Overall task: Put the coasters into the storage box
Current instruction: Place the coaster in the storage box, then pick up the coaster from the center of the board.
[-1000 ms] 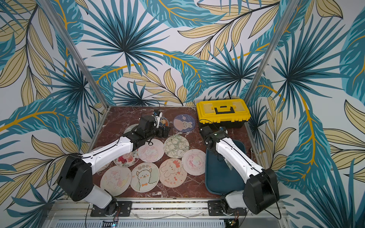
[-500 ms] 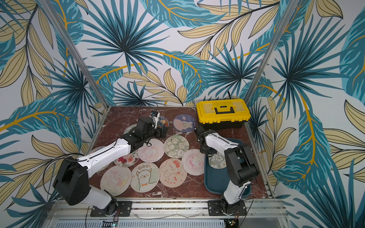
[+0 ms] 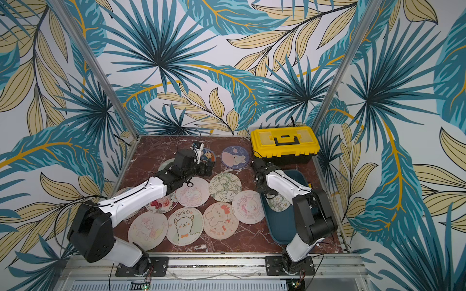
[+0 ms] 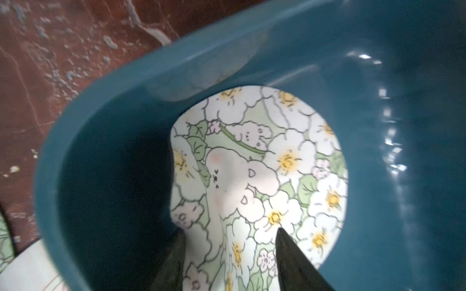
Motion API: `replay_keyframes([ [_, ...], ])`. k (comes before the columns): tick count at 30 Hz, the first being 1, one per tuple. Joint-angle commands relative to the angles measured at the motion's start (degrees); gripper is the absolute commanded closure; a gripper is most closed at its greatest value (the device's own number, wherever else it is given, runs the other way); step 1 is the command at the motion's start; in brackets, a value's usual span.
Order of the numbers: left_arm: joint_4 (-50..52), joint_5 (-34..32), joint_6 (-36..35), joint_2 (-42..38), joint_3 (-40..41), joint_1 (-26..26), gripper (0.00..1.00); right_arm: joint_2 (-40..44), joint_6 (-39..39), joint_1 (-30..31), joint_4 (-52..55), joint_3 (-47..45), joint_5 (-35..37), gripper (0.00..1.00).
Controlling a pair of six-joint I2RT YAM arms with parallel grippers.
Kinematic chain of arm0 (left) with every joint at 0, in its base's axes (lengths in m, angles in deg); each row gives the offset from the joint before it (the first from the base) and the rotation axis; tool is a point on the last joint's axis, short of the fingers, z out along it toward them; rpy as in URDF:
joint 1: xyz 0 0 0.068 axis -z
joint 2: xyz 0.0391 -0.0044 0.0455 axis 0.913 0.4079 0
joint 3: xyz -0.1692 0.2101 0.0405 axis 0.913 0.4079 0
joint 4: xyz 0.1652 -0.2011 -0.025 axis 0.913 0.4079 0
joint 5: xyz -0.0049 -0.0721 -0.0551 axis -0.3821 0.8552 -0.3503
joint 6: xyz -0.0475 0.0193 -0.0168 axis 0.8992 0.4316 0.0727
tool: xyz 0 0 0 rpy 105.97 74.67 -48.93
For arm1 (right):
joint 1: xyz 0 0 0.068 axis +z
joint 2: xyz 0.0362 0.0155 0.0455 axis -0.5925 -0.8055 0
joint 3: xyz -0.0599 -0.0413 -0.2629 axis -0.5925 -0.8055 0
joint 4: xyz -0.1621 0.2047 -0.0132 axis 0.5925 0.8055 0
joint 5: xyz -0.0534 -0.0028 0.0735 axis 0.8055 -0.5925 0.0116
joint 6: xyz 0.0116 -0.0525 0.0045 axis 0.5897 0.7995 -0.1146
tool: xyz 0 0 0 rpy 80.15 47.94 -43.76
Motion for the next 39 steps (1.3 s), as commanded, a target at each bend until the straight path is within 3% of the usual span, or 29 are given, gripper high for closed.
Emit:
replay_keyframes([
  [1,-0.87,-0.1,0.37,-0.57,0.85,0.25,0.0,2.05,-0.24,0.09,2.0,-1.0,2.04,0.38],
  [10,-0.93,-0.18,0.28,-0.89,1.48,0.22,0.0,4.67,0.54,-0.17,4.94,0.83,4.72,0.32],
  [24,-0.93,1.14,3.21,1.98,1.54,0.1,0.0,9.4,5.09,0.48,4.2,4.14,-3.11,0.3],
  [33,-0.89,15.5,5.29,1.63,5.75,0.23,0.0,11.55,7.07,4.3,2.04,4.54,-10.41,0.3],
  [39,-0.89,19.4,7.54,-0.85,10.8,0.25,0.0,10.73,7.91,8.96,2.17,4.96,-12.5,0.3],
])
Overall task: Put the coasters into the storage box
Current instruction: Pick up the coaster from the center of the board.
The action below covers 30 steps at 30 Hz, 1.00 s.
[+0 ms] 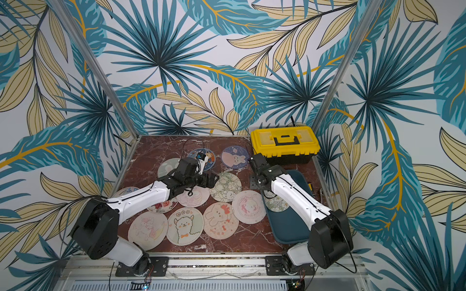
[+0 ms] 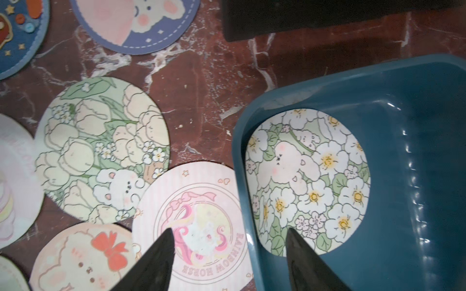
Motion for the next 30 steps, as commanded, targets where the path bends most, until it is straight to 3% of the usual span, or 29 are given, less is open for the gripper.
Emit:
replay_keyframes([
  [1,-0.45,5.32,1.8,-2.46,3.26,0.23,0.0,-0.39,0.87,2.53,-0.03,1.15,-2.07,0.3],
  [11,-0.45,12.14,2.1,-3.46,9.27,2.54,0.0,-7.49,-1.86,9.63,-2.01,-0.07,-5.68,0.3],
  [16,-0.41,14.35,1.43,-1.43,10.37,4.51,0.0,-9.99,-5.61,10.33,-6.66,-2.96,-9.18,0.29],
  [30,-0.43,12.03,1.56,0.7,13.38,5.28,0.0,-18.6,-9.22,10.59,-8.6,-4.73,-12.03,0.22],
])
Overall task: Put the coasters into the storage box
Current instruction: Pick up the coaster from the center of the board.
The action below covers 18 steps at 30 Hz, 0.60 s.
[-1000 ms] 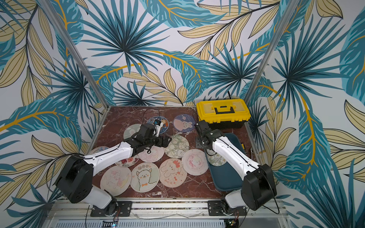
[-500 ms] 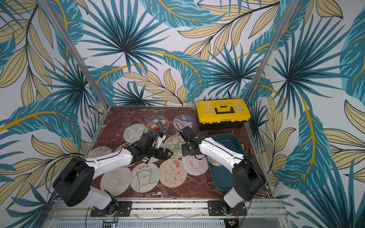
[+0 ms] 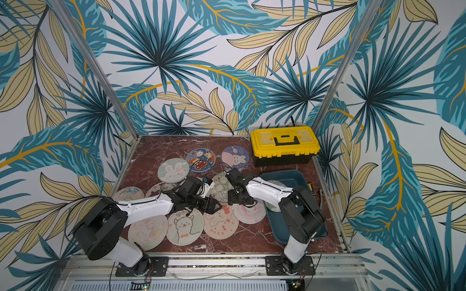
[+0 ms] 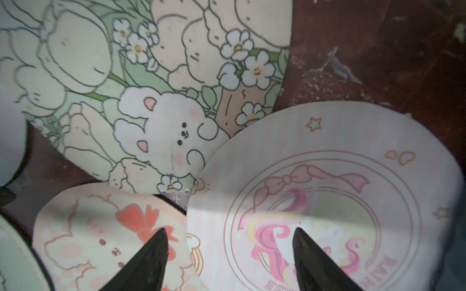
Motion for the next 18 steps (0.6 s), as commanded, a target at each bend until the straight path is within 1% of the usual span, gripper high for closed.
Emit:
replay_keyframes([
  [1,-0.57,-0.65,-0.91,-0.07,1.34,0.1,0.0,-1.38,-1.47,0.29,-0.15,-1.0,-0.61,0.22],
  [4,-0.57,-0.94,-1.25,-0.34,1.35,0.1,0.0,-2.4,-1.62,0.38,-0.9,-0.98,-0.75,0.22],
  [10,-0.72,-4.98,-1.17,-2.49,1.62,0.1,0.0,-4.37,-2.67,0.48,-0.77,-0.54,-0.2,0.23],
  [12,-0.78,-6.09,-1.04,-3.35,1.78,0.14,0.0,-4.96,-3.06,0.51,-0.55,-0.62,0.17,0.25],
  [14,-1.01,-6.95,-0.82,-4.22,1.96,0.12,0.0,-5.46,-3.1,0.47,-0.46,-0.7,0.44,0.3],
  [18,-1.27,-7.23,-0.98,-5.07,1.82,0.13,0.0,-6.13,-3.55,0.47,-0.19,-1.1,0.97,0.37],
])
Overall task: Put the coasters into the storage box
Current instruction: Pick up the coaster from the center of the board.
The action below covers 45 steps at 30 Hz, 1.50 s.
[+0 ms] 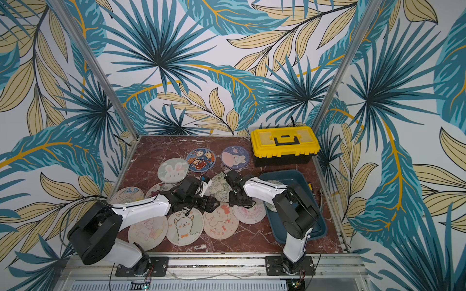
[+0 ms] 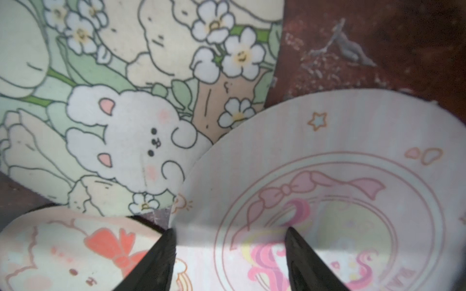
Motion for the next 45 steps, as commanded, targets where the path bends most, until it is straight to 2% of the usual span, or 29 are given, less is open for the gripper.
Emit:
replay_keyframes([
  [1,-1.16,-1.5,-0.46,-1.75,1.35,0.09,0.0,-3.5,-1.17,0.33,-0.34,-1.59,-0.26,0.4],
  [4,-1.2,-1.81,-0.44,-1.89,1.17,0.09,0.0,-3.65,-1.21,0.25,-0.59,-1.79,-0.09,0.46],
  [8,-1.27,-2.07,-0.4,-1.93,1.18,0.12,0.0,-4.44,-1.2,0.27,-0.59,-1.52,-0.11,0.7],
  [9,-1.36,-2.18,-0.43,-2.05,1.21,0.11,0.0,-4.56,-1.15,0.29,-0.59,-1.45,-0.17,0.71],
  [10,-1.32,-2.19,-0.41,-2.08,1.22,0.11,0.0,-4.74,-1.16,0.25,-0.63,-1.4,-0.35,0.71],
  [13,-1.27,-2.48,-0.51,-2.14,1.17,0.14,0.0,-4.16,-0.94,0.25,-2.4,-1.82,-2.55,0.47],
  [16,-1.41,-2.72,-0.54,-2.36,1.26,0.1,0.0,-2.91,-1.37,0.47,-3.75,-2.23,-3.69,0.39],
  [19,-1.54,-2.96,-0.49,-2.62,1.43,0.1,0.0,-2.55,-1.89,0.8,-3.74,-1.92,-3.93,0.35],
  [28,-1.68,-3.47,-0.86,-3.16,1.7,0.08,0.0,-7.61,-4.34,1.8,-1.66,0.05,-2.81,0.35],
  [37,-1.86,-3.75,-1.5,-3.05,1.79,0.07,0.0,-8.83,-5.41,1.99,1.82,0.32,0.94,0.37],
  [42,-2.01,-3.7,-1.7,-3.03,1.81,0.05,0.0,-8.99,-5.17,1.93,2.58,0.41,1.73,0.46],
  [45,-2.03,-3.87,-1.69,-3.0,1.79,0.08,0.0,-9.04,-4.85,1.93,2.49,0.41,1.75,0.55],
])
